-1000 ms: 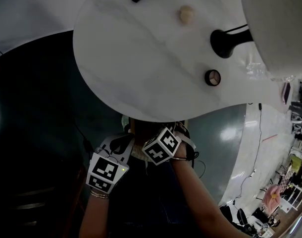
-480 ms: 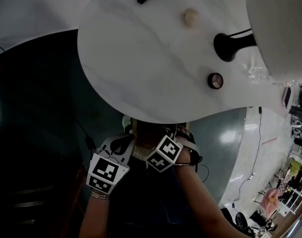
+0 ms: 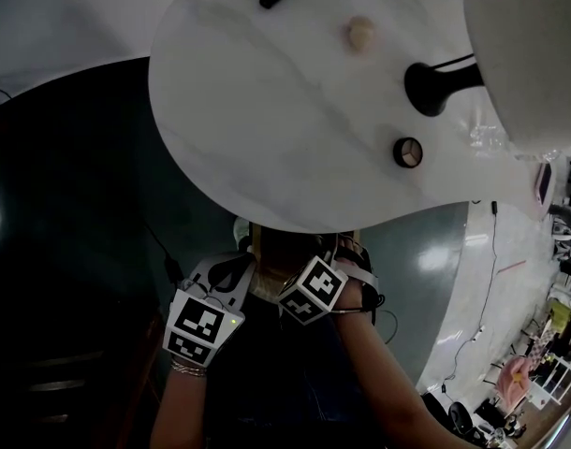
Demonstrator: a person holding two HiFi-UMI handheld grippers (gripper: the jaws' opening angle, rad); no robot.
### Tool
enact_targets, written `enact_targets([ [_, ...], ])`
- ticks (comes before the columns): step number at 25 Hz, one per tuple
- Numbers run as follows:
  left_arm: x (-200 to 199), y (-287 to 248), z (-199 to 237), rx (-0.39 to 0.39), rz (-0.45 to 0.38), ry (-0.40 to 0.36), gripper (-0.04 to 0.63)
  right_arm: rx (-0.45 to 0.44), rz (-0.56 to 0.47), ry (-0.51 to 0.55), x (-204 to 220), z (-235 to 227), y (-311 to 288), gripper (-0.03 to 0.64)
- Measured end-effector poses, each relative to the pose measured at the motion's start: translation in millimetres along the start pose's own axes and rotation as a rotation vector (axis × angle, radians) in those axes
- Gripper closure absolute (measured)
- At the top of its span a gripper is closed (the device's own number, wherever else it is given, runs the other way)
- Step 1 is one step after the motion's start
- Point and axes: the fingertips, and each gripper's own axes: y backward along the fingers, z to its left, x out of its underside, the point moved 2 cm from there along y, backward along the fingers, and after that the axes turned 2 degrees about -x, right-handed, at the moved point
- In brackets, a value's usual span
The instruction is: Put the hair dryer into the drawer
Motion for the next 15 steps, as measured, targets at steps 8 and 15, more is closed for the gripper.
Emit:
enact_targets([
  [8, -13.9, 8.1, -2.7, -0.02, -0.019, -0.013, 0.58, -0.048, -0.105, -0.027, -0.7, 1.6, 42.4, 0.543],
  [15, -28.0, 15.2, -13.7, -0.028, -0.036, -0.034, 0.58, -0.077, -0.205, -0.079, 7.8, -4.8, 66.8, 0.592],
])
